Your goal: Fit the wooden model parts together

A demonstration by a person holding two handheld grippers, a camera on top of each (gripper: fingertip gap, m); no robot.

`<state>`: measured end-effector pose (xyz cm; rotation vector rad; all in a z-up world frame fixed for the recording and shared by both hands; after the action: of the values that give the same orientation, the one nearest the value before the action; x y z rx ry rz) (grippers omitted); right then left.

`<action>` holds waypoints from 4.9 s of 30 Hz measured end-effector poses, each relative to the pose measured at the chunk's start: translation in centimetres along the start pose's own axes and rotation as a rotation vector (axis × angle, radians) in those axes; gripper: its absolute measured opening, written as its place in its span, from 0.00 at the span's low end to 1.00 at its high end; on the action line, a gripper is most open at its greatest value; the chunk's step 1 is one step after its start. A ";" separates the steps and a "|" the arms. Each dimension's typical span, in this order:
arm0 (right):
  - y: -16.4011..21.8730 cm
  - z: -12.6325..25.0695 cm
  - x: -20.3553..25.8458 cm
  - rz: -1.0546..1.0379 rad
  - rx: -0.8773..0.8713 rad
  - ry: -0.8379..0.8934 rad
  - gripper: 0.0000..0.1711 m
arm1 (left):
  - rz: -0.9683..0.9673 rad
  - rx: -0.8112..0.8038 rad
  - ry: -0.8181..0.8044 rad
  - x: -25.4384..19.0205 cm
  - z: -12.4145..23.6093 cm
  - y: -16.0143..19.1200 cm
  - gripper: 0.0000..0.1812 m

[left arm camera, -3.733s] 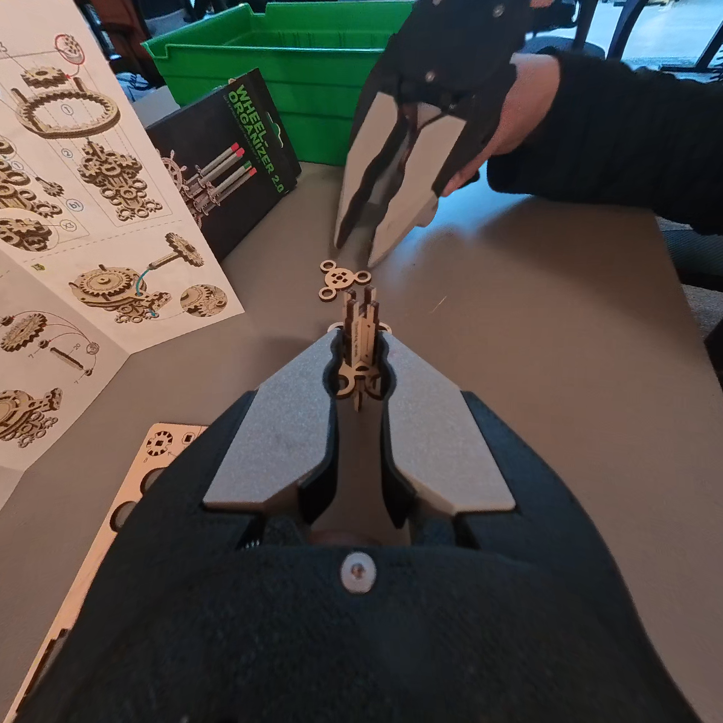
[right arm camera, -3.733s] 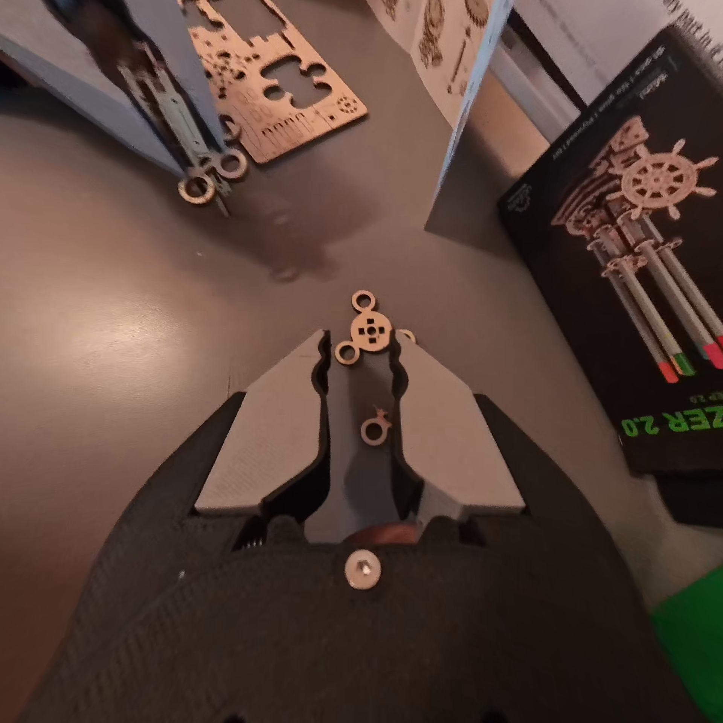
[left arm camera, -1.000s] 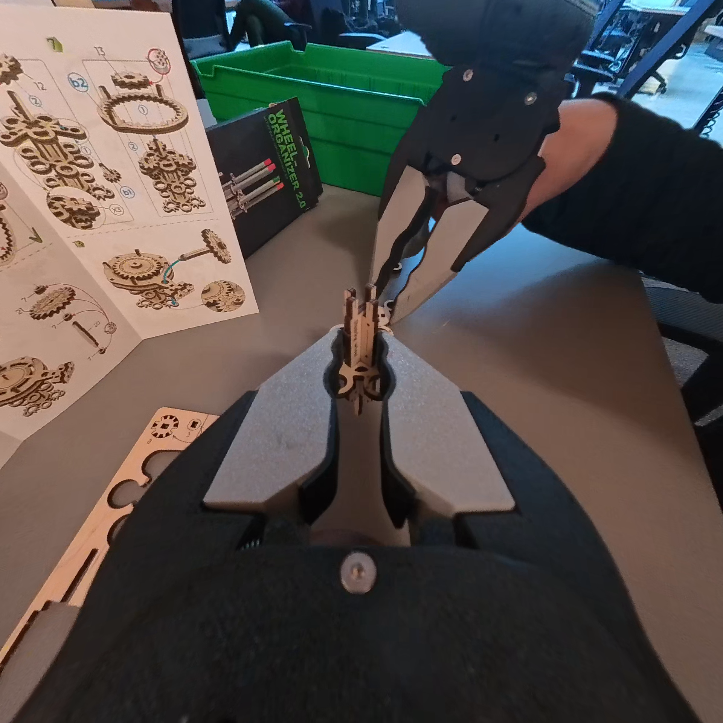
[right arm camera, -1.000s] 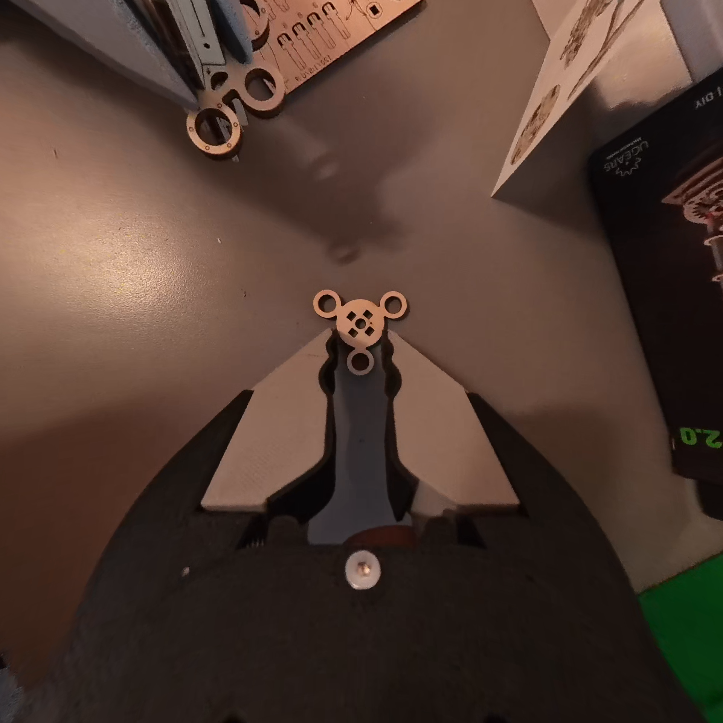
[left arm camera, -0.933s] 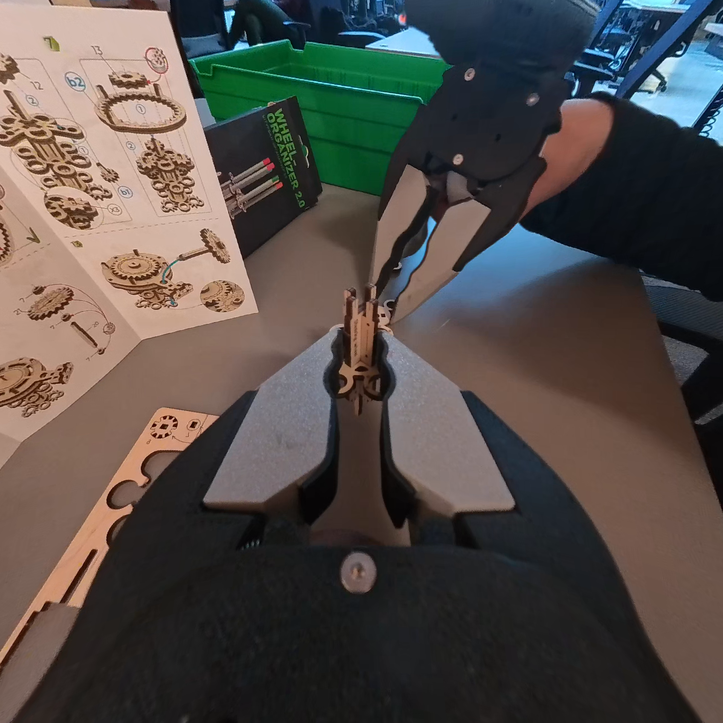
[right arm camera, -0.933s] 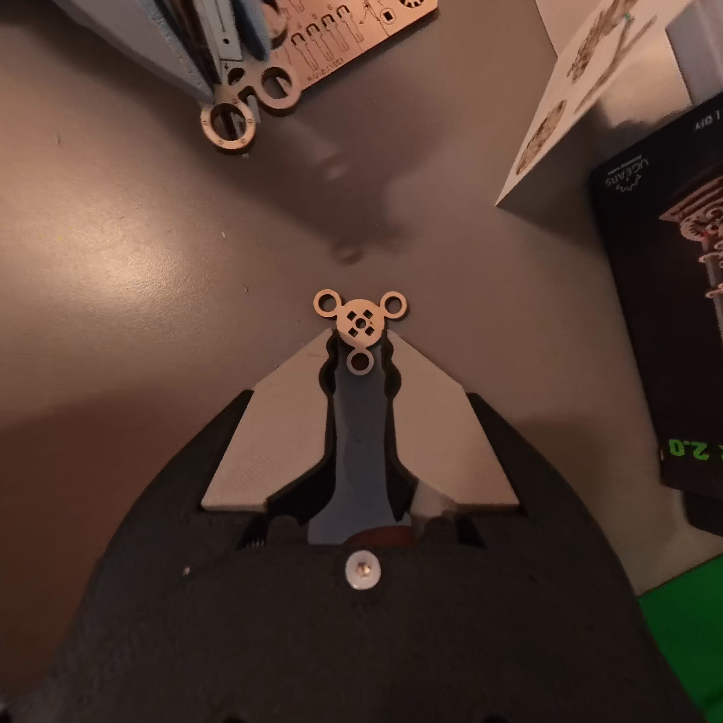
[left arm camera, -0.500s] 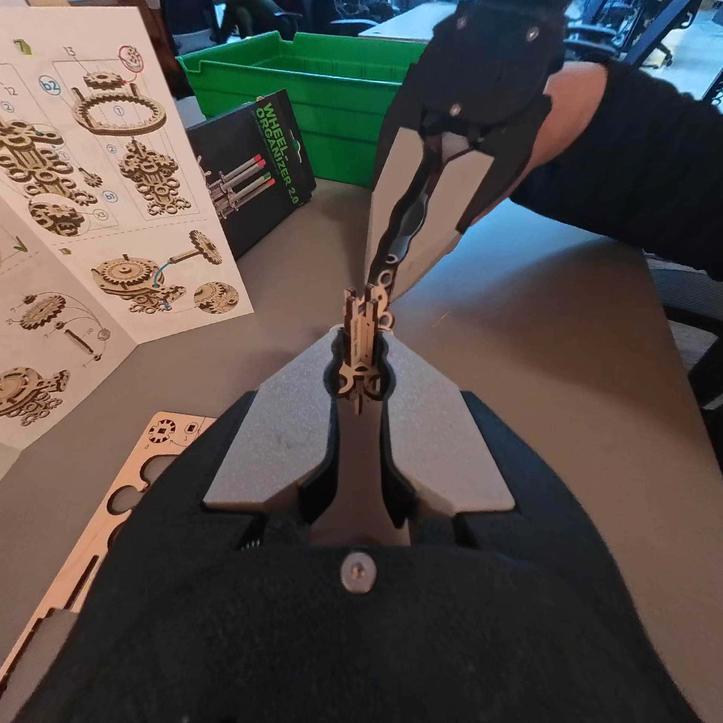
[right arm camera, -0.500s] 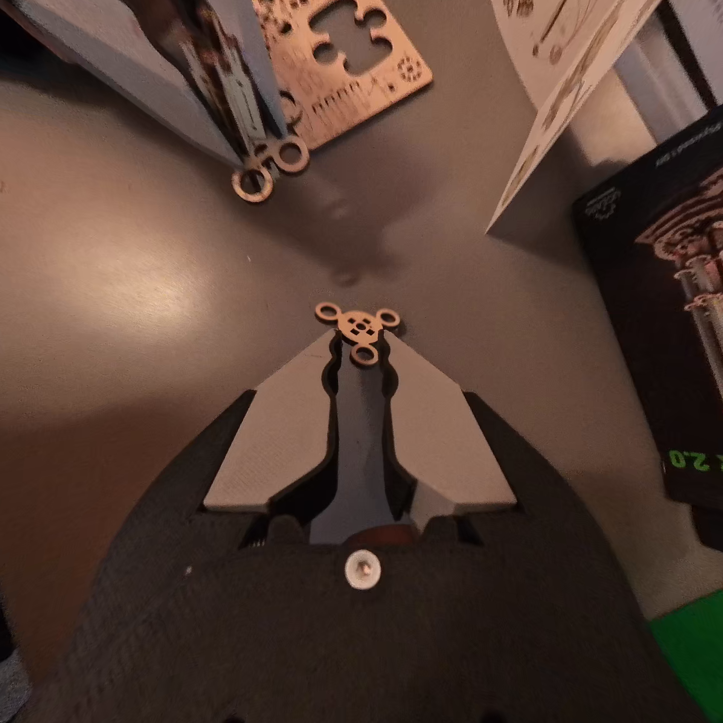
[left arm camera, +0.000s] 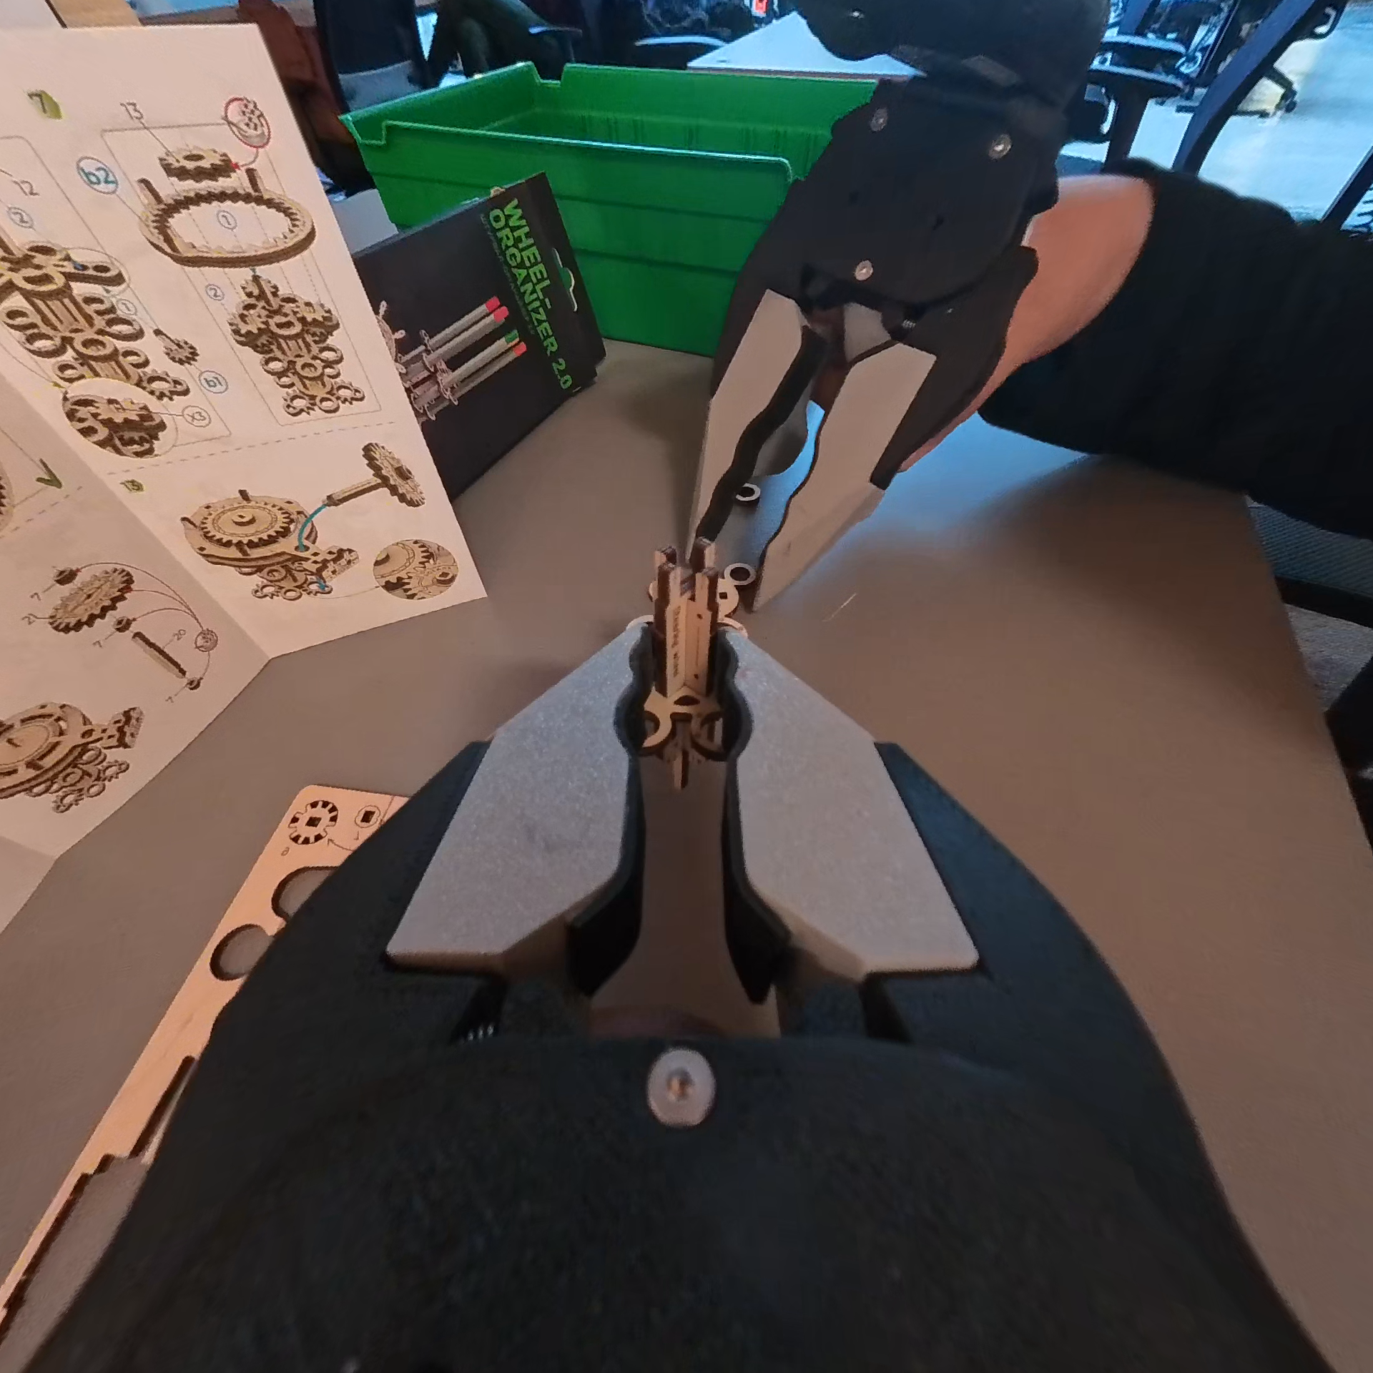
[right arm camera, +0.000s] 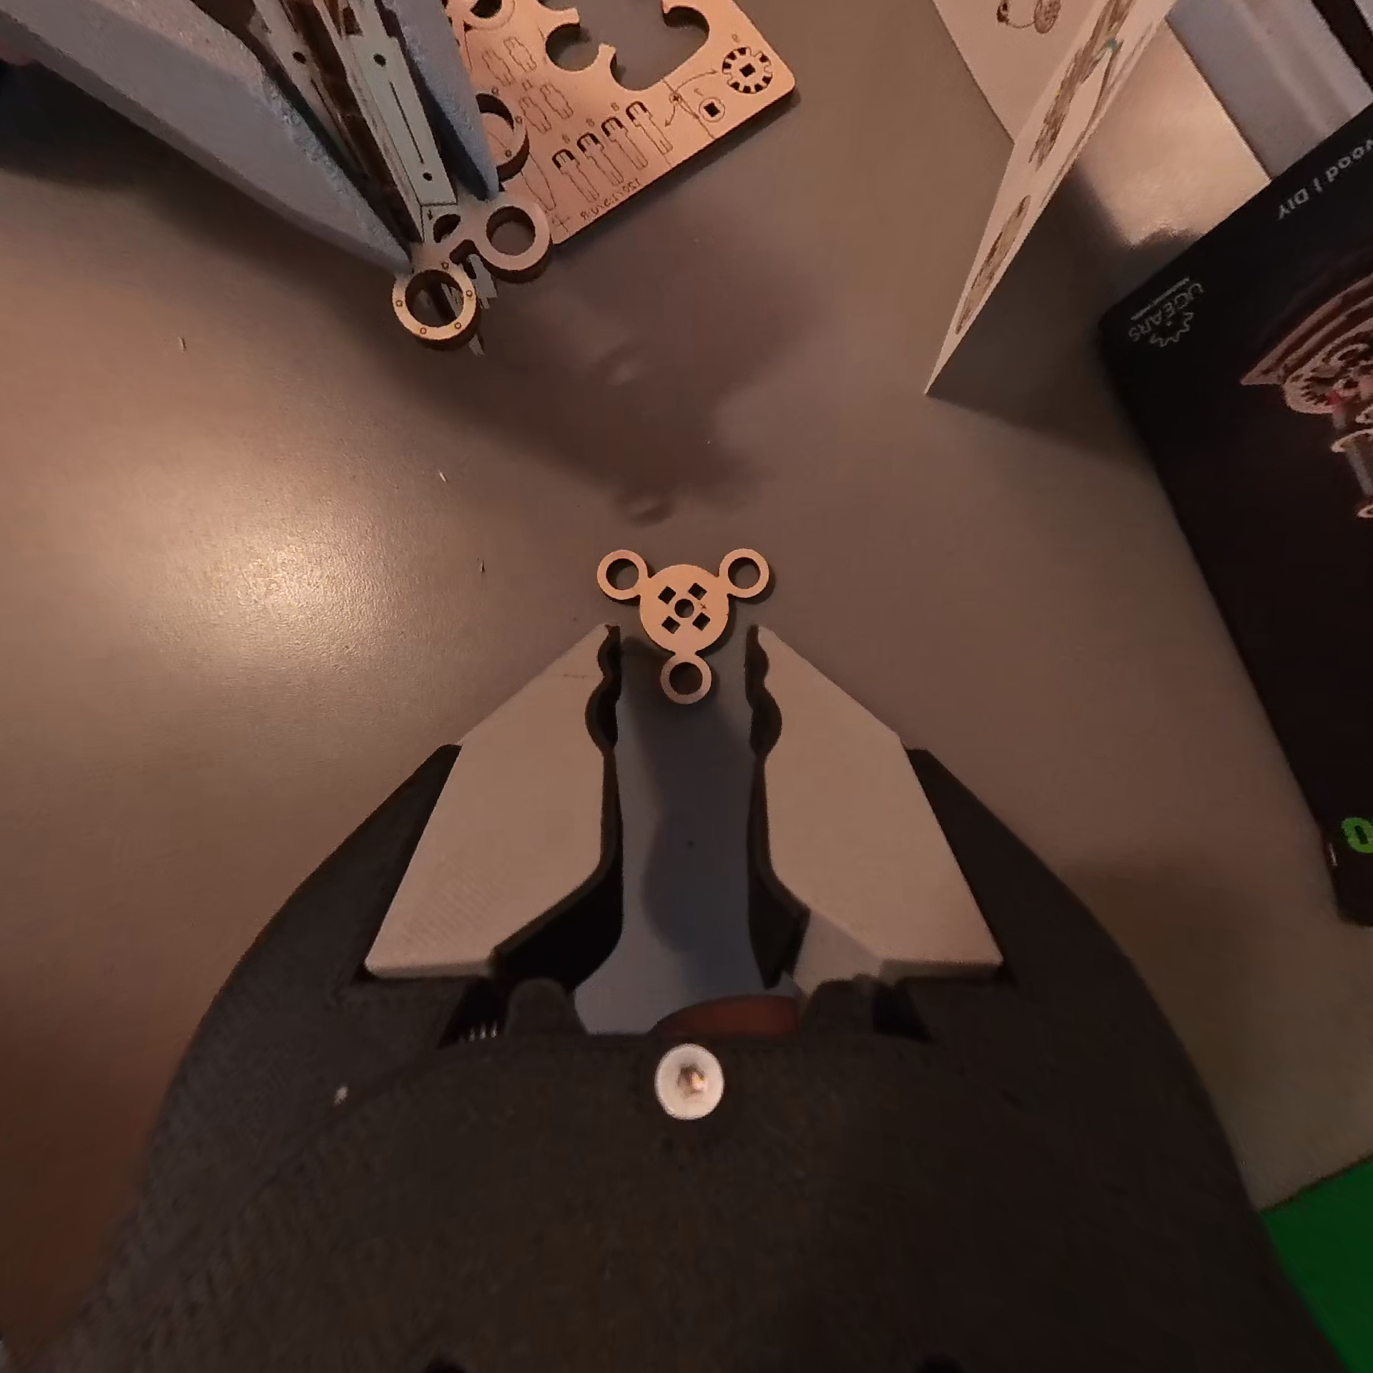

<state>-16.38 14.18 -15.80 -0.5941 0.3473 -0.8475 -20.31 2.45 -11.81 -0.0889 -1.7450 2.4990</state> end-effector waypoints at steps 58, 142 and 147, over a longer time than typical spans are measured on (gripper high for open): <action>-0.4 -0.9 -0.1 0.069 -0.027 -0.031 0.12 | -0.020 0.007 -0.021 0.2 0.1 0.1 0.07; -7.0 5.2 8.9 0.694 -0.126 -0.058 0.12 | -0.445 -0.009 0.151 -4.8 -0.5 0.6 0.07; -6.9 5.1 8.7 0.663 -0.149 -0.099 0.12 | -0.457 -0.009 0.146 -4.8 -0.6 0.6 0.07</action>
<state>-12.45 5.59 -7.98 -0.6042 0.4834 -0.1561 -15.48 2.25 -12.58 0.1126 -1.5139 2.1008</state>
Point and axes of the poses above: each gripper's, where its closed fingertips meet, z back along the fingers, y out of its underside, x = y × z across the jaws, the point moved 4 cm from there along z, back along the fingers, and after that the axes turned 1 degree about y, right-handed, at the moved point
